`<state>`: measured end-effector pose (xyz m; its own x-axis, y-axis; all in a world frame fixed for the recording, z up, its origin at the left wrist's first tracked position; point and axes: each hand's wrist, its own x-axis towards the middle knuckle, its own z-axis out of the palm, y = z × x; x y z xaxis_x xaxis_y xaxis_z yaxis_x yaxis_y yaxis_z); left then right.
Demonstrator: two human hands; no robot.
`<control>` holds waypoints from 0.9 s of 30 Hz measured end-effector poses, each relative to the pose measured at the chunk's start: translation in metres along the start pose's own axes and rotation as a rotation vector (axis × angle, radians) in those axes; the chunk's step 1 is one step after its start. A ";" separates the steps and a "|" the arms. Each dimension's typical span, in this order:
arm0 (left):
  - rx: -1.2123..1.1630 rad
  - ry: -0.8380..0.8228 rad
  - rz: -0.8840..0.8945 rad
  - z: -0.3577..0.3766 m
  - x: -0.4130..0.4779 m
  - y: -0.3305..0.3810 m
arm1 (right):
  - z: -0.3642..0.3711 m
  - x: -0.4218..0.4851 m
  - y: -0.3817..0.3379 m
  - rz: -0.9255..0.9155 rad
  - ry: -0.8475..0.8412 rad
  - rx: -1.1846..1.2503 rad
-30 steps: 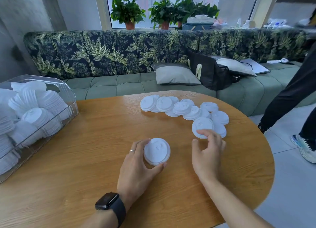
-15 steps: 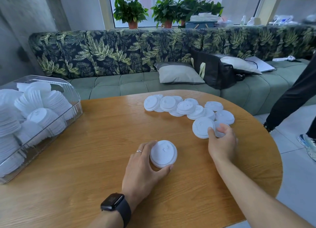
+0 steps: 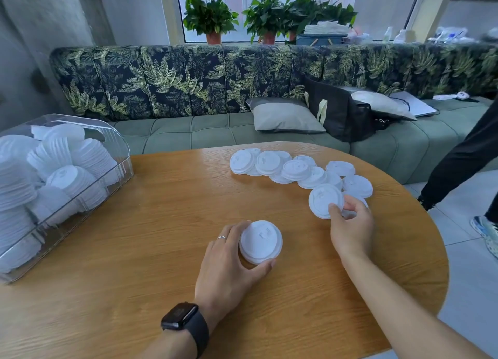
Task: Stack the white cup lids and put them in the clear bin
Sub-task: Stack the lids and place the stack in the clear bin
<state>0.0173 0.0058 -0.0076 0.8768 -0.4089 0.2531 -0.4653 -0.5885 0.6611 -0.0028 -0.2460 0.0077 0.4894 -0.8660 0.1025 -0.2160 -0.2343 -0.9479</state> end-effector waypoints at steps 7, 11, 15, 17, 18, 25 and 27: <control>-0.031 0.017 -0.006 -0.001 0.000 0.001 | -0.005 -0.019 -0.007 0.018 -0.121 0.162; -0.070 0.038 -0.025 0.000 0.001 0.001 | -0.005 -0.037 -0.014 0.059 -0.324 0.274; -0.191 0.098 -0.070 -0.002 0.000 0.002 | 0.000 -0.059 -0.019 0.173 -0.474 0.470; -0.266 0.134 -0.102 -0.003 0.000 0.003 | 0.003 -0.070 -0.019 0.254 -0.560 0.577; -0.295 0.148 -0.113 -0.004 0.001 0.004 | 0.004 -0.077 -0.018 0.290 -0.602 0.624; -0.351 0.162 -0.119 -0.005 0.001 0.005 | 0.012 -0.106 -0.021 0.311 -0.802 0.651; -0.327 0.158 -0.117 -0.005 0.001 0.004 | 0.013 -0.111 -0.022 0.300 -0.859 0.639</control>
<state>0.0165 0.0063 -0.0012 0.9416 -0.2243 0.2512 -0.3197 -0.3609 0.8761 -0.0415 -0.1396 0.0129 0.9661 -0.1980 -0.1658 -0.0697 0.4185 -0.9055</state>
